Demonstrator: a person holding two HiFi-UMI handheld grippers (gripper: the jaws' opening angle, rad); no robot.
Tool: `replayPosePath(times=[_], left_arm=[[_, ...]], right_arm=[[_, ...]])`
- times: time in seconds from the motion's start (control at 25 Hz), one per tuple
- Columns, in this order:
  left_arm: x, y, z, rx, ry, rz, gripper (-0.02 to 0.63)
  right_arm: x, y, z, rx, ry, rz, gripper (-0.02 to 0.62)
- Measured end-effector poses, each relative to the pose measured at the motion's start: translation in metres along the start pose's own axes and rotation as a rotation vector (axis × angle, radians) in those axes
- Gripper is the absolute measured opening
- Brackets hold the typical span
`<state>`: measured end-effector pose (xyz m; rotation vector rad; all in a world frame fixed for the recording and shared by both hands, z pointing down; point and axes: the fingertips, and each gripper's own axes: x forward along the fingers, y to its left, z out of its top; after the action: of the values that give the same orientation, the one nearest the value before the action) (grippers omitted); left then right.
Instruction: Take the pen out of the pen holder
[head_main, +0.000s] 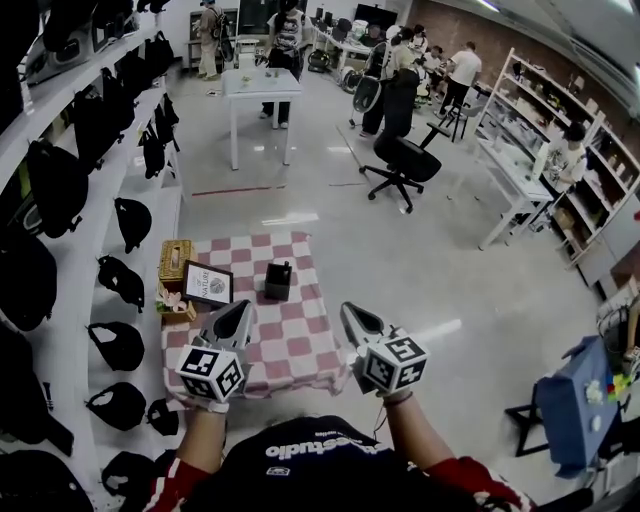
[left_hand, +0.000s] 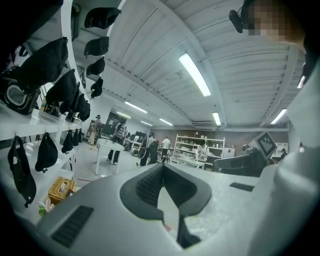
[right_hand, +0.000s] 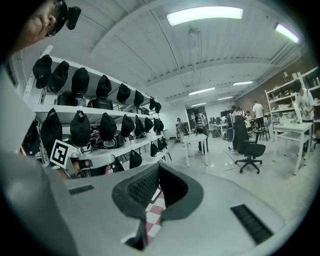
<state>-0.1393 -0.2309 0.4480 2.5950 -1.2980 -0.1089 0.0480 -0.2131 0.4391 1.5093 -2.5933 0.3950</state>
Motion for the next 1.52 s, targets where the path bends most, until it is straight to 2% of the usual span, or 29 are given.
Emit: replayPosePath(times=[0.24,0.48,0.72,1.0,1.04,1.12,1.2,1.36,1.52], left_arm=[[0.001,0.007,0.000,-0.014,-0.006,0.021,0.006],[0.025,0.018,0.005,0.000,-0.009,0.038,0.006],[0.059,0.015,0.027,0.063,-0.022,0.024,0.006],[0.084,0.009,0.029,0.085,-0.043,-0.023,0.008],[0.088,0.008,0.030,0.088,-0.049,-0.029,0.014],[0.095,0.004,0.032,0.085,-0.060,-0.049,0.093],[0.102,0.003,0.033,0.070,-0.070,-0.067,0.137],[0.110,0.009,0.029,0.051,-0.064,-0.068,0.155],[0.121,0.011,0.020,0.070,-0.034,-0.080,0.155]], right_arm=[[0.012,0.000,-0.006,0.002,0.028,0.027,0.005],[0.034,-0.019,0.004,-0.005,0.021,0.045,0.005],[0.052,-0.041,0.030,-0.009,-0.022,0.060,0.005],[0.062,-0.059,0.031,-0.006,-0.023,0.058,0.005],[0.062,-0.061,0.031,-0.005,-0.023,0.057,0.005],[0.061,-0.066,0.032,-0.004,-0.021,0.052,0.005],[0.061,-0.072,0.032,0.001,-0.018,0.047,0.005],[0.063,-0.076,0.030,0.006,-0.007,0.045,0.005],[0.066,-0.083,0.029,0.004,0.000,0.039,0.005]])
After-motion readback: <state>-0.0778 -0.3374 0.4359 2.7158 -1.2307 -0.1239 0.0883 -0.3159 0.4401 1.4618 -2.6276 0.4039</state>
